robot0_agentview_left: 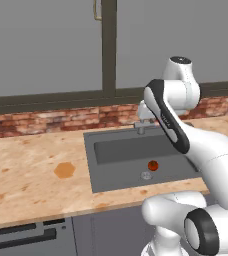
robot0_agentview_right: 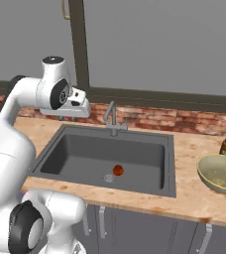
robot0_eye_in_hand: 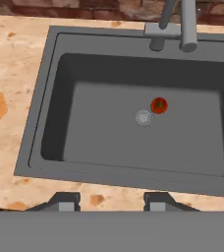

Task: Pick the tomato from the sink and place it in the bowl. Then pick the bowl and place it in the microwave. Then close the microwave door and press the start button.

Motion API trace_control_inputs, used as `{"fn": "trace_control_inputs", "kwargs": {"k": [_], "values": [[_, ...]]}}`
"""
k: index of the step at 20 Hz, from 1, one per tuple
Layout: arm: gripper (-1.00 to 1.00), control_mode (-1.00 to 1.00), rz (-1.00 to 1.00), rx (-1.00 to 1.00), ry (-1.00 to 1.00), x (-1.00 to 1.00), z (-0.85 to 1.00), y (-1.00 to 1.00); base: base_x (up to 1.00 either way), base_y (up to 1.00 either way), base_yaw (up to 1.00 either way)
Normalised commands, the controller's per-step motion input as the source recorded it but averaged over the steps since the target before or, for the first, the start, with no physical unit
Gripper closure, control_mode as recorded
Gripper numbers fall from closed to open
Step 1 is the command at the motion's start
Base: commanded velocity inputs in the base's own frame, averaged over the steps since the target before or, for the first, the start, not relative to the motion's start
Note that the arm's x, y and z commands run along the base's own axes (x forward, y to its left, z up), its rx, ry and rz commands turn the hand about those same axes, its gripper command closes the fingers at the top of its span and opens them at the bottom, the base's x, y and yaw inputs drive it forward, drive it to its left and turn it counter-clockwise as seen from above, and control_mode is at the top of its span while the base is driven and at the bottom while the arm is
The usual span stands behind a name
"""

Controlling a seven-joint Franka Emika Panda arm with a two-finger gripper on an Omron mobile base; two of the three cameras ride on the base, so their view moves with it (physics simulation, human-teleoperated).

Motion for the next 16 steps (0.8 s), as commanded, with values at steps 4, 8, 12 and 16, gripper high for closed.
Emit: {"fn": "trace_control_inputs", "kwargs": {"k": [4,8,12,16], "values": [[-1.0,-1.0,-0.08,0.04,-0.09,-0.46,-0.03,-0.14,0.0,0.0,0.0],[-1.0,-1.0,-0.34,0.11,0.02,-0.84,-0.66,-0.77,0.0,0.0,0.0],[-1.0,-1.0,-0.12,0.01,0.21,0.18,-0.98,-0.68,0.0,0.0,0.0],[-1.0,-1.0,0.0,0.01,0.07,0.47,-0.74,-0.26,0.0,0.0,0.0]]}}
